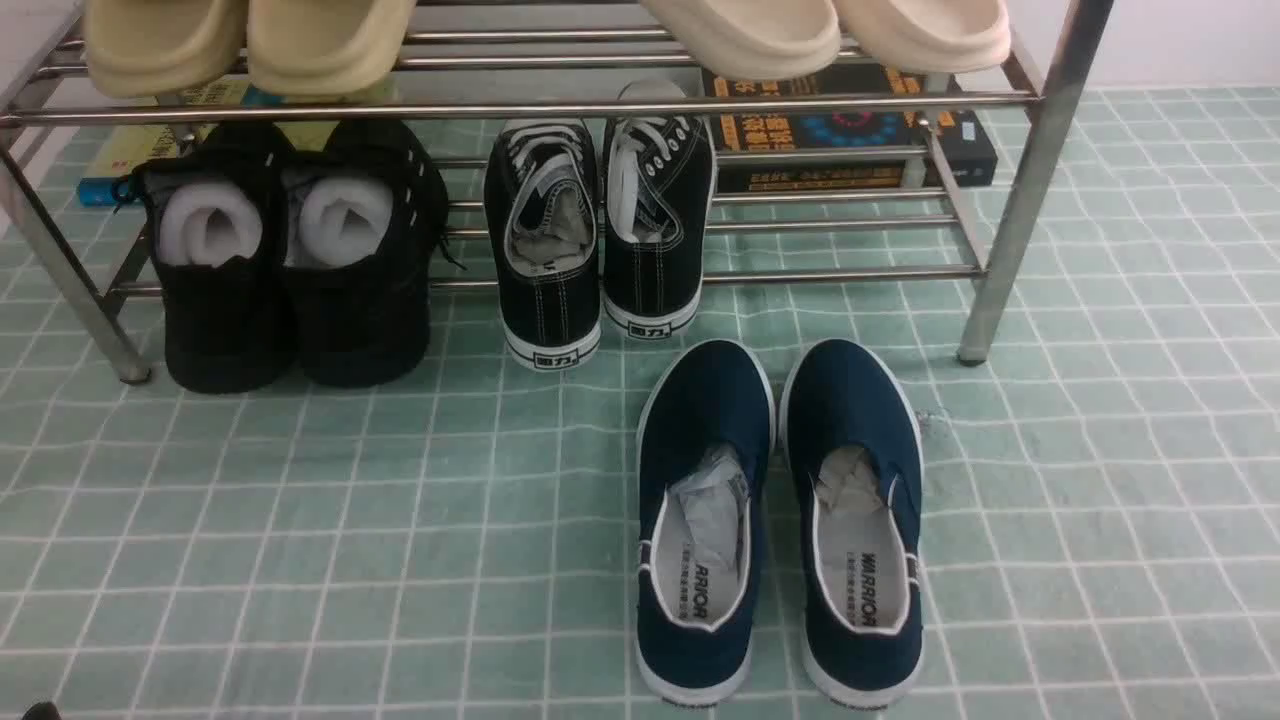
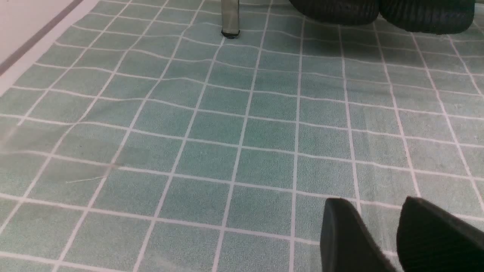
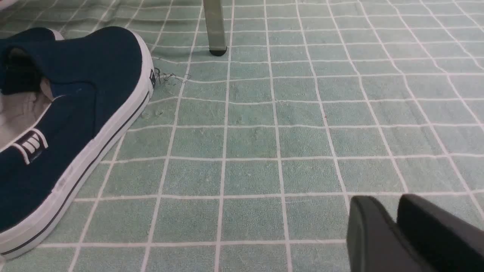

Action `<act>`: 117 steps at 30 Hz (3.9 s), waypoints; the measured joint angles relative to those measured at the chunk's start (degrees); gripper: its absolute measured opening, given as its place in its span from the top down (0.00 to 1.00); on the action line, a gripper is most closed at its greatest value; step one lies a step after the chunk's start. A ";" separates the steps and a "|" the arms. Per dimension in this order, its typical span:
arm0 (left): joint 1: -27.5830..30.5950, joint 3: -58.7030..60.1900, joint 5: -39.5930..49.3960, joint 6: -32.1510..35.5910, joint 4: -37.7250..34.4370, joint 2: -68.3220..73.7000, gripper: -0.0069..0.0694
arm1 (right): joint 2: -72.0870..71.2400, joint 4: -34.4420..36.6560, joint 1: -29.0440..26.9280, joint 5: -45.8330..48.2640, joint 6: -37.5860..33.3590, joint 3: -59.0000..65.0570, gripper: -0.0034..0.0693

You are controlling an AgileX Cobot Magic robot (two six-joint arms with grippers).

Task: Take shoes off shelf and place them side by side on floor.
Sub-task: 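Grasp a shoe standing on the lower shelf of the shoe rack with the left gripper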

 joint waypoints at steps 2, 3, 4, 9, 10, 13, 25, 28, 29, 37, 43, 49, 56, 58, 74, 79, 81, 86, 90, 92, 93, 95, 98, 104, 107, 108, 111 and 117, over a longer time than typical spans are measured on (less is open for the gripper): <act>0.00 0.00 0.00 0.00 0.00 0.00 0.59 | 0.00 0.00 0.00 0.00 0.00 0.00 0.77; 0.00 0.00 0.00 0.00 0.00 0.00 0.59 | 0.00 0.00 0.00 0.00 0.00 0.00 0.77; 0.00 0.00 0.00 0.00 0.00 0.00 0.59 | 0.00 0.00 0.00 0.00 0.00 0.00 0.77; 0.00 0.00 0.00 0.00 0.00 0.00 0.59 | 0.00 0.00 0.00 0.00 0.00 0.00 0.75; 0.00 0.00 0.00 0.00 0.00 0.00 0.59 | 0.00 0.00 0.00 0.00 0.00 0.00 0.75; 0.00 0.00 0.00 0.00 0.00 0.00 0.59 | 0.00 0.00 0.00 0.00 0.00 0.00 0.74; 0.00 0.00 0.00 0.00 0.00 0.00 0.59 | 0.00 0.00 0.00 0.00 0.00 0.00 0.72; 0.00 0.00 -0.06 -0.24 -0.25 0.00 0.59 | 0.00 0.00 0.00 0.00 0.00 0.00 0.72; 0.00 0.00 -0.12 -0.32 -0.35 0.00 0.59 | 0.00 0.00 0.00 0.00 0.00 0.00 0.72; 0.00 0.53 -2.87 -21.08 -23.28 0.00 0.59 | 0.00 0.00 0.00 0.00 0.00 0.00 0.70; 0.00 0.57 -4.12 -29.68 -31.52 0.00 0.59 | 0.00 0.00 0.00 0.00 0.00 0.00 0.69; 0.00 0.26 -5.77 -29.91 -31.31 0.00 0.62 | 0.00 0.00 0.00 0.00 0.00 0.00 0.67; 0.00 -13.49 8.08 -27.70 -24.74 3.12 0.88 | 0.00 0.00 0.00 0.00 0.00 0.00 0.67; 0.00 -18.47 13.09 -27.42 -20.41 8.12 0.91 | 0.00 0.00 0.00 0.00 0.00 0.00 0.67; -4.33 -57.14 30.49 -1.67 -19.09 66.41 0.80 | 0.00 0.00 0.00 0.00 0.00 0.00 0.65; -14.00 -68.23 27.24 -3.04 -19.64 78.53 0.67 | 0.00 0.00 0.00 0.00 0.00 0.00 0.65; -16.17 -70.64 26.41 -4.90 -18.63 81.62 0.63 | 0.00 0.00 0.00 0.00 0.00 0.00 0.65; -23.44 -80.43 23.08 -9.68 -12.09 92.20 0.44 | 0.00 0.00 0.00 0.00 0.00 0.00 0.64; -25.40 -84.38 18.11 -15.73 -6.80 96.94 0.40 | 0.00 0.00 0.00 0.00 0.00 0.00 0.64; -25.51 -84.89 15.53 -19.00 -4.56 98.26 0.40 | 0.00 0.00 0.00 0.00 0.00 0.00 0.64; -25.51 -84.95 14.16 -20.93 -3.09 99.01 0.40 | 0.00 0.00 0.00 0.00 0.00 0.00 0.64; -25.51 -84.95 11.96 -23.96 -0.70 100.28 0.40 | 0.00 0.00 0.00 0.00 0.05 0.00 0.63; -25.51 -85.01 9.08 -28.03 2.02 102.28 0.39 | 0.00 0.00 0.00 0.00 0.05 0.00 0.63; -25.53 -85.13 6.52 -31.35 6.42 106.38 0.40 | 0.00 0.00 0.00 0.00 0.05 0.00 0.63; -25.53 -85.13 5.27 -31.52 8.01 107.89 0.42 | 0.00 0.00 0.00 0.00 0.05 0.00 0.63; -25.53 -85.13 4.71 -31.57 8.40 108.60 0.44 | 0.00 0.00 0.00 0.00 0.05 0.00 0.63; -25.53 -85.23 3.06 -31.57 8.85 109.97 0.55 | 0.00 0.00 0.00 0.00 0.05 0.00 0.63; -25.53 -85.23 4.55 -31.57 9.11 109.53 0.87 | 0.00 0.00 0.00 0.00 0.05 0.00 0.63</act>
